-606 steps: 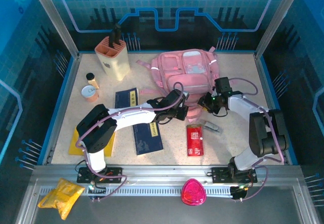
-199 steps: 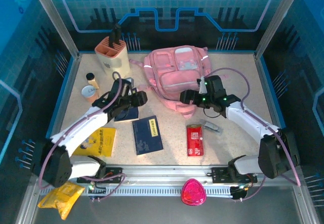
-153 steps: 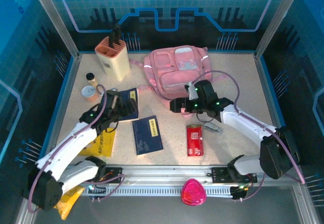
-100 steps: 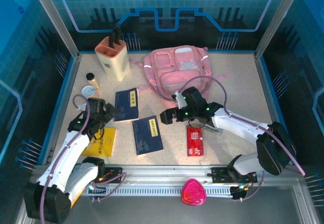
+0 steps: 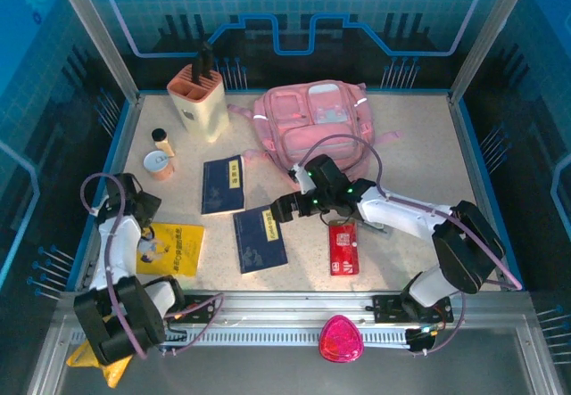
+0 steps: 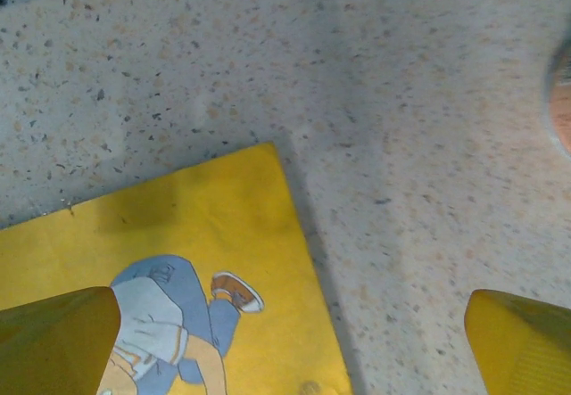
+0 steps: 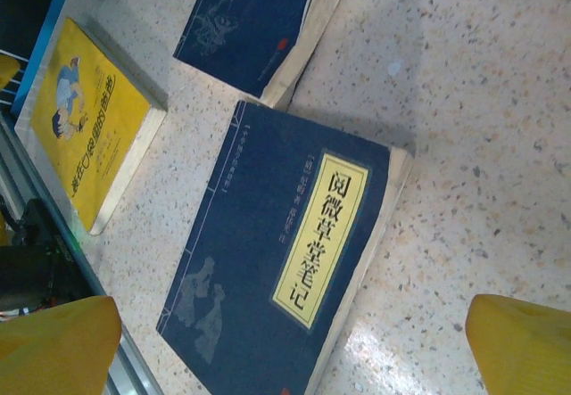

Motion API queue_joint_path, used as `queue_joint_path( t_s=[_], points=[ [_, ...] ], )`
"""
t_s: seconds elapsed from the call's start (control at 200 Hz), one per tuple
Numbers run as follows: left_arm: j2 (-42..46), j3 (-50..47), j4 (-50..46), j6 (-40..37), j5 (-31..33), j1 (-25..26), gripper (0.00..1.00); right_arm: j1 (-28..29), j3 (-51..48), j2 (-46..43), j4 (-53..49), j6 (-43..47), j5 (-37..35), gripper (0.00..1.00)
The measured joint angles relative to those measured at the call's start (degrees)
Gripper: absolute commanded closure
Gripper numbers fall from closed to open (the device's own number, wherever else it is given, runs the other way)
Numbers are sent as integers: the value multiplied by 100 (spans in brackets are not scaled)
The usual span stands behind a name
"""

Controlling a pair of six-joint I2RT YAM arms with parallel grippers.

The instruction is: Pack the student bag

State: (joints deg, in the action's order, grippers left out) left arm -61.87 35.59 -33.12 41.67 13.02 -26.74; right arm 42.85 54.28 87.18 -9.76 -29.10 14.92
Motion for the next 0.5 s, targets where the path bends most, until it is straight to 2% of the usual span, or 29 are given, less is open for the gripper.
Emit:
queue_joint_path(
  t_s=[0.305, 0.5],
  points=[
    [-859, -221, 817, -107, -363, -275, 1, 0, 348, 103, -188, 184, -278, 0],
    [-918, -358, 1193, -107, -476, -225, 1, -13, 354, 116, -289, 229, -420, 0]
  ],
)
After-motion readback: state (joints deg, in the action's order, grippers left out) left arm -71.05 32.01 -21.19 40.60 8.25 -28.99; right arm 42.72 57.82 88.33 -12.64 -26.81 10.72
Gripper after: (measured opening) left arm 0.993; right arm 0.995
